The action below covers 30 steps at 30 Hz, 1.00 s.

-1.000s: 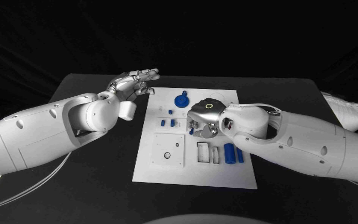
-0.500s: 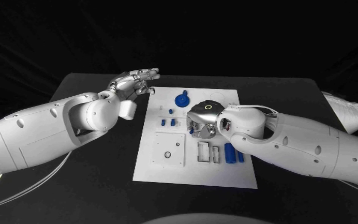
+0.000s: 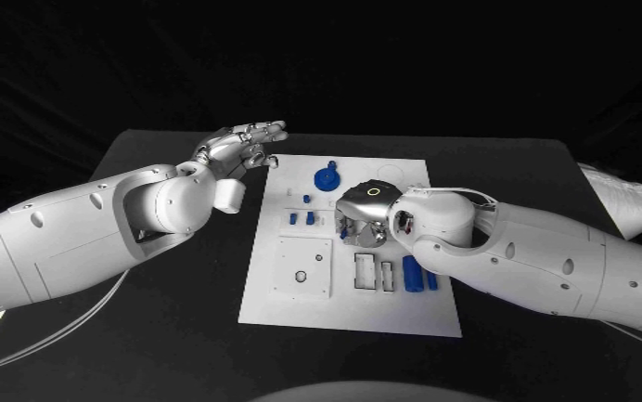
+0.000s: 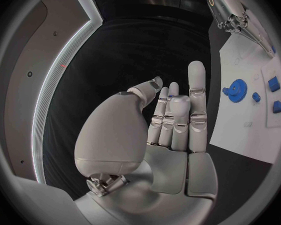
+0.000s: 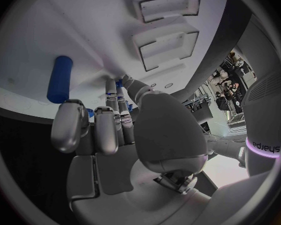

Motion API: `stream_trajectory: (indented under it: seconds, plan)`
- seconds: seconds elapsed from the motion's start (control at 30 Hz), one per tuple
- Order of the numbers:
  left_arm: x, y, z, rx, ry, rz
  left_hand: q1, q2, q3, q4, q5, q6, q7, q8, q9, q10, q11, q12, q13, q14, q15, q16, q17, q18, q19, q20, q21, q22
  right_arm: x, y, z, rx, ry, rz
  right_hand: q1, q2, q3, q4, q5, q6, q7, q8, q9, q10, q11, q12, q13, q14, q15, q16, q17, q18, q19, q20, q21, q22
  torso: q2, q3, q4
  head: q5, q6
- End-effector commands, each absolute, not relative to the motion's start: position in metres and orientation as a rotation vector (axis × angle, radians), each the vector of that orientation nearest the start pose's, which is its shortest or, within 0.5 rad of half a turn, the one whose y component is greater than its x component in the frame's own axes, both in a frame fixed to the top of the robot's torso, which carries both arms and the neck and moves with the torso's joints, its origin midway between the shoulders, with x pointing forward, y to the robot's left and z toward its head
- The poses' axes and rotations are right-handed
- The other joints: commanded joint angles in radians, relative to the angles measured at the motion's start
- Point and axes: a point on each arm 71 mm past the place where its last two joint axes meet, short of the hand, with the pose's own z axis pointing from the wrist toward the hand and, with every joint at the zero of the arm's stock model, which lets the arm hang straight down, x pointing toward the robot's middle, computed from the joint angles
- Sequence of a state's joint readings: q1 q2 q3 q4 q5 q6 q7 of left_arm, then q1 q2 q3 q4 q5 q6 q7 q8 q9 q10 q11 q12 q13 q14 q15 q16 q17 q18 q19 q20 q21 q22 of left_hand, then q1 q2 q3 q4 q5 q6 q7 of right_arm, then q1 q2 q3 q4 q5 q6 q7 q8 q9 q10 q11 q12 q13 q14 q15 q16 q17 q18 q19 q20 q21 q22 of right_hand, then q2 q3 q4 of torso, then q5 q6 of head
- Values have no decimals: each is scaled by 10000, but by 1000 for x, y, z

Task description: Assemble the parts on the task board

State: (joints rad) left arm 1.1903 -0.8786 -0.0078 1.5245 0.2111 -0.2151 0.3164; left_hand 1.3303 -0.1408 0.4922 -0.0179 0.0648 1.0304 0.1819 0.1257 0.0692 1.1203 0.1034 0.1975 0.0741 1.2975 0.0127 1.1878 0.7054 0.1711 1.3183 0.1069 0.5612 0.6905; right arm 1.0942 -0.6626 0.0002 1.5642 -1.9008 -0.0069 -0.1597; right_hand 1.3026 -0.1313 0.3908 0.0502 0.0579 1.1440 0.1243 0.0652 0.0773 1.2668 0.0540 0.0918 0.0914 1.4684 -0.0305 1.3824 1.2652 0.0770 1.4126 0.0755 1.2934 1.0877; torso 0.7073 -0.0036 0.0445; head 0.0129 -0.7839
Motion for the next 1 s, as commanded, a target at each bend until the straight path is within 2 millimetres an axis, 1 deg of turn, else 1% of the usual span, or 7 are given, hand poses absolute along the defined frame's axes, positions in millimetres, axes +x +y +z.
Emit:
stream_trajectory:
  seconds: [0.03,0.37,0.53,0.67,0.8,0.9,1.0]
  plan:
    - [490,223,-178,-13812,14188,-16540,92,8,-14,-58,0,-72,-12,33,-16,-83,13,70,-16,-68,8,-65,-9,88,-84,-11,-45,-16,445,-94,-228,-7306,17772,5405,-3,77,61,21,28,76,-8,19,2,45,17,-46,0,499,45,37,4,165,18,13,-5,3,0,-2,3,-14,-12]
    - [490,223,-178,-13780,14228,-16519,97,10,-24,-69,0,-95,-5,30,-18,-111,20,74,-19,-73,12,-62,-16,89,-86,-8,-49,-19,445,-94,-231,-7340,18019,5404,-98,4,-23,108,28,49,12,-3,-7,20,39,-77,-11,488,58,15,-39,170,5,18,-30,-35,0,-1,5,-17,-47]
    - [490,223,-178,-13784,14232,-16505,106,12,-29,-80,1,-112,0,29,-19,-131,24,78,-21,-78,15,-60,-23,89,-87,-6,-52,-20,445,-93,-232,-7335,18172,5416,-171,-33,-84,193,112,2,35,-19,-20,-53,67,-130,-34,477,79,-8,-81,173,-9,35,-53,-69,1,-1,4,-20,-66]
    - [490,223,-178,-13788,14236,-16493,128,17,-30,-101,4,-131,5,29,-19,-154,28,87,-22,-84,18,-59,-34,90,-87,-3,-55,-23,444,-94,-233,-7308,18280,5439,-247,-79,-157,306,412,-62,62,-23,-37,-116,96,-174,-66,471,107,-15,-102,177,-20,61,-72,-91,-1,-5,2,-17,-89]
    - [490,224,-178,-13765,14239,-16476,148,25,-26,-119,6,-143,9,32,-19,-171,32,94,-23,-88,19,-56,-39,91,-87,-2,-57,-24,444,-94,-233,-7251,18344,5471,-422,-90,-252,517,870,-101,78,-16,-47,-136,114,-185,-87,468,127,-14,-115,179,-20,86,-76,-90,-8,-3,-2,-20,-91]
    - [490,224,-178,-13742,14244,-16466,162,29,-25,-132,7,-154,12,32,-19,-184,35,99,-23,-92,20,-56,-47,91,-87,-1,-57,-24,444,-94,-233,-7218,18400,5489,-483,-93,-292,609,1041,-105,80,-11,-48,-137,117,-181,-92,469,128,-6,-110,180,-19,91,-78,-91,-7,-1,0,-19,-96]
    - [490,224,-178,-13734,14244,-16457,167,31,-24,-138,8,-160,15,32,-19,-192,38,102,-24,-94,21,-55,-50,91,-87,0,-58,-25,444,-94,-234,-7188,18460,5530,-443,-78,-275,606,1092,-102,68,-8,-47,-143,109,-183,-96,467,125,-10,-120,182,-20,91,-80,-94,-6,-1,2,-20,-101]
